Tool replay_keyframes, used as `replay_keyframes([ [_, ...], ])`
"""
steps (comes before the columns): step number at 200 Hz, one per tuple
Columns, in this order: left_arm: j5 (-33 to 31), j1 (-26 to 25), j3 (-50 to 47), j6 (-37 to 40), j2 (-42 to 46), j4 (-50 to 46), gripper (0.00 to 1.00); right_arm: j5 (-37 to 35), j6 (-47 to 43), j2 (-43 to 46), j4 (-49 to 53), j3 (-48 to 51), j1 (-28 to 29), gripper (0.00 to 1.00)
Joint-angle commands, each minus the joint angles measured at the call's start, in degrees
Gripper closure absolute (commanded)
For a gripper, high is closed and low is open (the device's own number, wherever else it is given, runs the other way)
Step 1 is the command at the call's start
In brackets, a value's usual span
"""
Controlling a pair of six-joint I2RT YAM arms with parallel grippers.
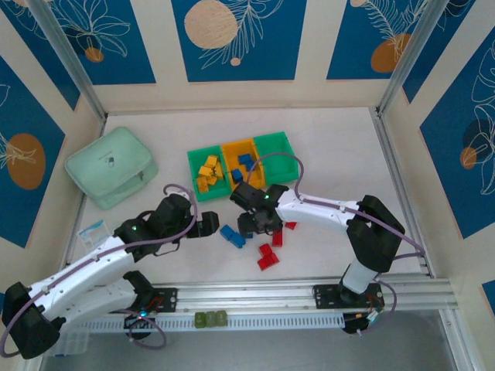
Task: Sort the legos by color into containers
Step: Pick up the lego from the bottom-center of the table.
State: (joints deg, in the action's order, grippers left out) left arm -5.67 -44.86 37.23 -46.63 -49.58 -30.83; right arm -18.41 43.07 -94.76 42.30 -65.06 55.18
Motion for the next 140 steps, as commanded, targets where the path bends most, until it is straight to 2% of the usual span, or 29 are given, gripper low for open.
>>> replay_keyframes([
  [1,-1.7,-0.7,-1.1,-1.7,0.0,1.3,0.01,0.4,5.0,-0.9,-4.1,0.7,0.3,0.31],
  [63,-2.0,-0.8,-1.6,-2.1,-0.5,1.5,0.01,0.2,5.1,-5.5,-7.3,0.8,0.3,0.35],
  [140,-1.2,-0.9,-1.5,-2.1,-1.5,2.3,0.01,0.8,4.1,-7.1,-8.1,2.0,-0.1,0.56],
])
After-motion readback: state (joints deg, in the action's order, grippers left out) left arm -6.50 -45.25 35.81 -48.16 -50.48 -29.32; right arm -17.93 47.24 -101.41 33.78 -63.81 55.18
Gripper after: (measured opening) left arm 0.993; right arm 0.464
